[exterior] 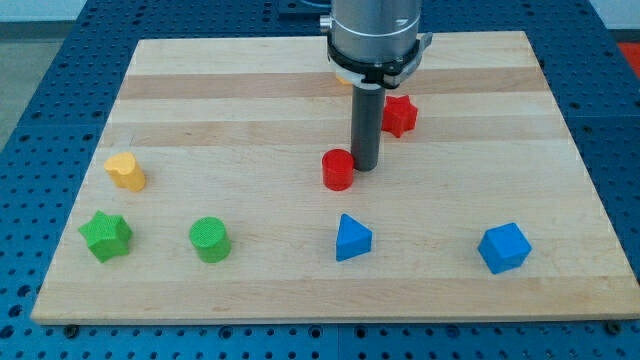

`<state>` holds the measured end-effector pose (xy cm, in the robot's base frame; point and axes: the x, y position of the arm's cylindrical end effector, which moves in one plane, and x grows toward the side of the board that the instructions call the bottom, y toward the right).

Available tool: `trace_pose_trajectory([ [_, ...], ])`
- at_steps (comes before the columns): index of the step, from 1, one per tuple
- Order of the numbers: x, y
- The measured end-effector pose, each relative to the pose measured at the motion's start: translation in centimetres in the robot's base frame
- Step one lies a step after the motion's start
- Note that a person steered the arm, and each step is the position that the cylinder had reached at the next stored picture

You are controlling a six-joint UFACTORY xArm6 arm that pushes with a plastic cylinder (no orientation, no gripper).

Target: Push the red circle and blue triangle diagonal to each other

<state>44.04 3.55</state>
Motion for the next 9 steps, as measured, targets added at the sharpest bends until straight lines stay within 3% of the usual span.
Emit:
trace_pose_trajectory([
  [3, 0.0, 0.9],
  [5, -0.1, 6.8],
  [7, -0.1, 7.1],
  [9, -0.1, 3.0],
])
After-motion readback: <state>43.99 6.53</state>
